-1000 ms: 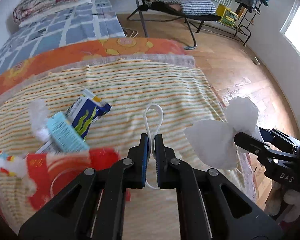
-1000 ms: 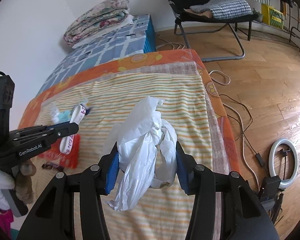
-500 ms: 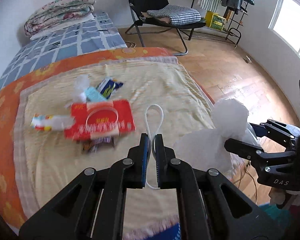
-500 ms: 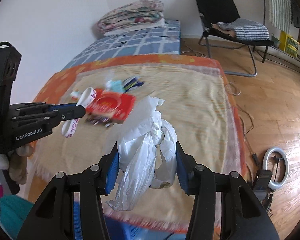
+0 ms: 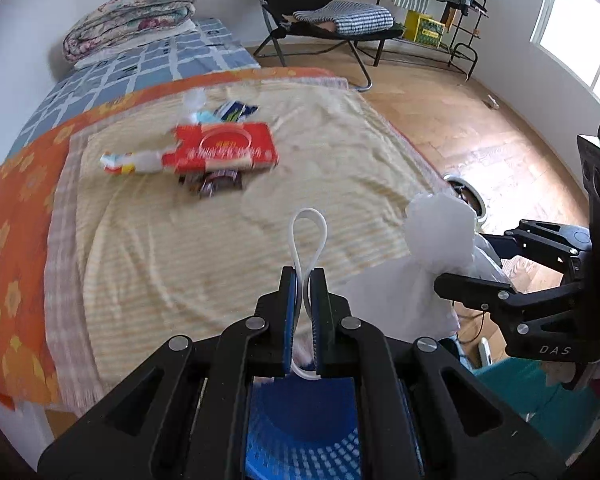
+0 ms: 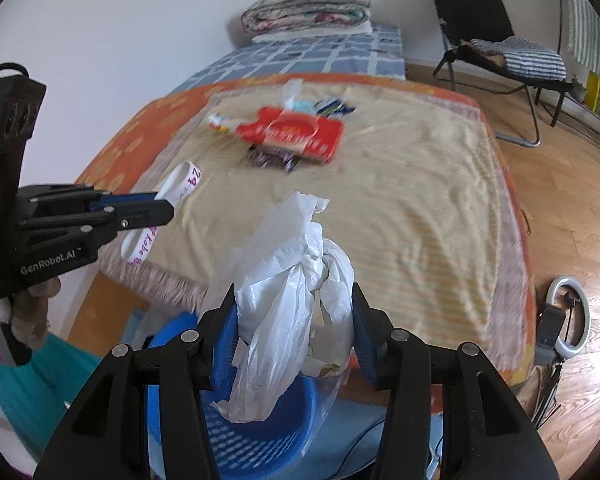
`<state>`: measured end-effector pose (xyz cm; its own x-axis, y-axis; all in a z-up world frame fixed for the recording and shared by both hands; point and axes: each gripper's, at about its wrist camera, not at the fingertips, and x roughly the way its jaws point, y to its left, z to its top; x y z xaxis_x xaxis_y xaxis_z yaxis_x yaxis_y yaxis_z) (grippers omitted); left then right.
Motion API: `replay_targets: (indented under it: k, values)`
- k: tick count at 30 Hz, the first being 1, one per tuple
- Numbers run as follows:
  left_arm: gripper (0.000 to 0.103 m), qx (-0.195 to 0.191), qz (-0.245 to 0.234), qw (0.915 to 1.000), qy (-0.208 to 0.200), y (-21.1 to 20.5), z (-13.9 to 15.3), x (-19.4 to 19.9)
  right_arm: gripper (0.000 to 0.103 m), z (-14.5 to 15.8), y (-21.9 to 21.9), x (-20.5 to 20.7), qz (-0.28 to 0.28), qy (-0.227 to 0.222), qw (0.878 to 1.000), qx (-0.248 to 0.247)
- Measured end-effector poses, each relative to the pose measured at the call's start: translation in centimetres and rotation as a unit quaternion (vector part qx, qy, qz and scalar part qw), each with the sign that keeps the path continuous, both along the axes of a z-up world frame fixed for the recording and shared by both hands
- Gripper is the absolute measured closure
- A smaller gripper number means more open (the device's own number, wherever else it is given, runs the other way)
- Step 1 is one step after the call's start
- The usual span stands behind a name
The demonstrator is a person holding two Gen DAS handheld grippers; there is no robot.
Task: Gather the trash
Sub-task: 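Carry the bag and rubber band with both tools over the blue basket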
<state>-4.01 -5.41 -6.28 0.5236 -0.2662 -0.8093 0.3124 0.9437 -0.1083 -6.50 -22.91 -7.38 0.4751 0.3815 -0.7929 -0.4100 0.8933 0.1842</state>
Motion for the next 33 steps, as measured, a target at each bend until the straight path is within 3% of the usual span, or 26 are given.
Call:
replay_targets:
  k: [7, 16, 33]
  values:
    - [0.098, -0.013, 0.019, 0.9993, 0.031, 2.2, -3.0, -3.0, 0.055, -2.3, 1.5, -3.3, 0.023, 0.017, 0.999, -0.016]
    - [0.098, 0.011, 0.021, 0.9983, 0.053, 3.0, -7.2, -5.6, 0.055, -5.4, 3.0, -5.8, 0.045, 0.041, 0.997, -0.04]
    - [0.098, 0.028, 0.007, 0.9971, 0.07, 2.0, -10.4, -7.6, 0.055, -8.8, 3.5, -7.1, 0.053, 0.068, 0.994, -0.06]
